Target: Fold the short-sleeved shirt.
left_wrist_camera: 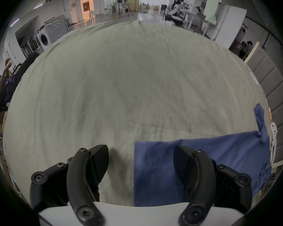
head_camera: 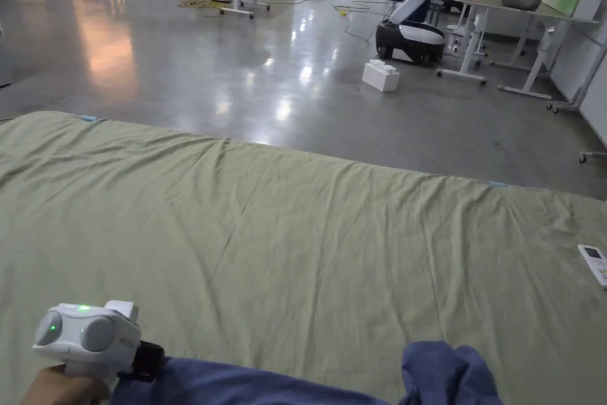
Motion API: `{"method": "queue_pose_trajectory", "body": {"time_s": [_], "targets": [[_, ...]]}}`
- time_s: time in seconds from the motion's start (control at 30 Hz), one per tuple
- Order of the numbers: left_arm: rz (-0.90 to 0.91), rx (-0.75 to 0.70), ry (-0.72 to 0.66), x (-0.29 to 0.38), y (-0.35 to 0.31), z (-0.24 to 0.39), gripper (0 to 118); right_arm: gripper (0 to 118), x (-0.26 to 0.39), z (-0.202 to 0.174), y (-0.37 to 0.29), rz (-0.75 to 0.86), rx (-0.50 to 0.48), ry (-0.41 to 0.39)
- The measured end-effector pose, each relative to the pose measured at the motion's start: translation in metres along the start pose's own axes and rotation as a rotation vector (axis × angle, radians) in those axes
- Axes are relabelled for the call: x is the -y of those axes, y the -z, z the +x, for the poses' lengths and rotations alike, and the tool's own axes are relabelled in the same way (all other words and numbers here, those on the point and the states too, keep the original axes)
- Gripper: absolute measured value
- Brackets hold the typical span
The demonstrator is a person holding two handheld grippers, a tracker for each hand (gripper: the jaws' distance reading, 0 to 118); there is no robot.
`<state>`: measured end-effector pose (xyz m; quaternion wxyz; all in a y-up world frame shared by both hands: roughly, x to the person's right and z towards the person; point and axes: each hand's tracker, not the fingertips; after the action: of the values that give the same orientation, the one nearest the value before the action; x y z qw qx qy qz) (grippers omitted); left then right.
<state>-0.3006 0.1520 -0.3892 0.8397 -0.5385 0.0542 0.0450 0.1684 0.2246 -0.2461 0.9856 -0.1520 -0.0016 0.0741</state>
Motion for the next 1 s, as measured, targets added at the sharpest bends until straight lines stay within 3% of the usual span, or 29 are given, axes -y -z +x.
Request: {"method": "queue_pose_trajectory", "body": {"time_s": [0.1, 0.13, 0.2, 0.23, 0.33, 0.5, 0.63, 0.67, 0.87, 1.0], "targets": [[0.048, -0.033, 0.018, 0.002, -0.003, 0.007, 77, 1, 0.005, 0.007, 0.005, -0.025, 0.01, 0.011], [0.062, -0.041, 0.029, 0.003, -0.005, 0.011, 69, 1, 0.006, 0.009, 0.006, -0.035, 0.015, 0.015], [0.14, -0.029, 0.068, 0.007, -0.01, 0.013, 47, 1, 0.01, 0.015, 0.013, -0.065, 0.022, 0.035], [0.153, -0.03, 0.073, 0.009, -0.01, 0.016, 25, 1, 0.011, 0.018, 0.017, -0.083, 0.024, 0.049], [0.148, -0.022, 0.08, 0.011, -0.01, 0.019, 8, 1, 0.015, 0.032, 0.036, -0.167, 0.033, 0.072], [0.151, -0.017, 0.063, 0.007, -0.018, 0.016, 5, 5, 0.015, 0.066, 0.093, -0.314, 0.027, 0.127], [0.181, -0.017, 0.08, 0.01, -0.032, 0.013, 5, 79, 0.015, 0.091, 0.155, -0.498, -0.02, 0.135], [0.186, -0.012, 0.074, 0.01, -0.035, 0.012, 5, 85, 0.018, 0.096, 0.17, -0.558, -0.047, 0.125], [0.202, -0.022, 0.089, 0.011, -0.038, 0.012, 5, 87, 0.041, 0.096, 0.228, -0.734, -0.099, 0.047], [0.206, -0.038, 0.087, 0.014, -0.036, 0.013, 5, 87, 0.047, 0.087, 0.239, -0.757, -0.094, 0.021]]}}
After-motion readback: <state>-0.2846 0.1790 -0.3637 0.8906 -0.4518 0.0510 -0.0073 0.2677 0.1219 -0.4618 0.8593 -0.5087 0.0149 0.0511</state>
